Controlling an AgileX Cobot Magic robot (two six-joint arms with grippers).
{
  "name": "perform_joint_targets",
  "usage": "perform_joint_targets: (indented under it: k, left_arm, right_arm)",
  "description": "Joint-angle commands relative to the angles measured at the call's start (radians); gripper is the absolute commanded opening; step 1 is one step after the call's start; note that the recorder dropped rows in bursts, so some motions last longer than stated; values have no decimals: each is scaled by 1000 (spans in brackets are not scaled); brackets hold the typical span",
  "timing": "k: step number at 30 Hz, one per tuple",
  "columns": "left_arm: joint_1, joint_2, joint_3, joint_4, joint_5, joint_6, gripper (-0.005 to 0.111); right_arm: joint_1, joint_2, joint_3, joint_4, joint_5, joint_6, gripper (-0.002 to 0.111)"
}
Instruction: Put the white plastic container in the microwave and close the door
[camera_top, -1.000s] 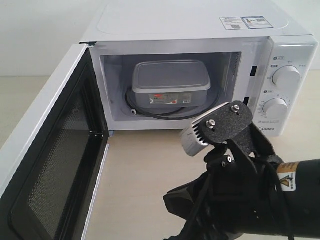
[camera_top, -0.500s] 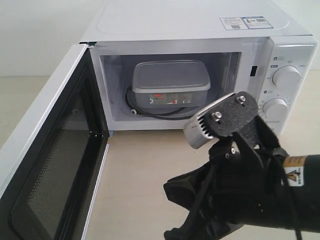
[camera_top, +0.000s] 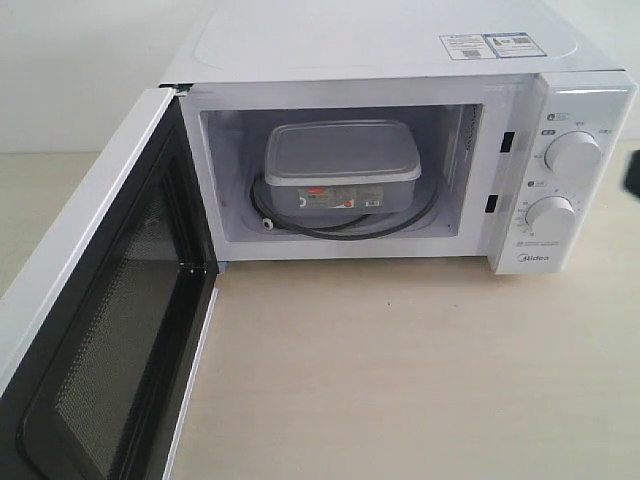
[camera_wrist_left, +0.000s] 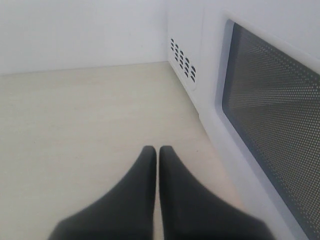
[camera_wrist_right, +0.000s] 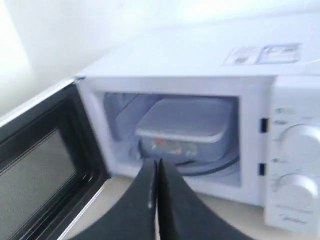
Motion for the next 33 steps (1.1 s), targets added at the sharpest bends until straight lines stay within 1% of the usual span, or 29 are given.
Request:
perform_joint_targets:
  k: [1,5,8,19,22,25,26,28,30,31,32,33]
  left_arm:
    - [2,-2,4,1,0,2,4]
    - [2,-2,4,1,0,2,4]
    - [2,-2,4,1,0,2,4]
    - [2,-2,4,1,0,2,4]
    - [2,-2,4,1,0,2,4]
    - [2,-2,4,1,0,2,4]
    - [2,-2,4,1,0,2,4]
    - [2,-2,4,1,0,2,4]
    - [2,-2,4,1,0,2,4]
    - [2,-2,4,1,0,2,4]
    - [2,-2,4,1,0,2,4]
    - [2,-2,4,1,0,2,4]
  right_arm:
    - [-154,-218,100,-10,-37,0,0]
    - [-249,-349,173,-13,-50,-10,0]
    - [-290,-381,218,-13,-76,-4,0]
    - [-290,-381,365,-9,-108,2,0]
    - [-290,-384,400,-9,-141,2,0]
    - [-290,-408,405,-9,-191,2,0]
    - [-290,-424,405,-22,-181,2,0]
    - [-290,-460,405,-82,-158,16,0]
    - [-290,-464,405,-210,-133,106,0]
    - [-290,-464,405,-299,-121,180,0]
    - [-290,-464,405,-481,-94,352,0]
    - [-290,-464,405,-541,-80,415,0]
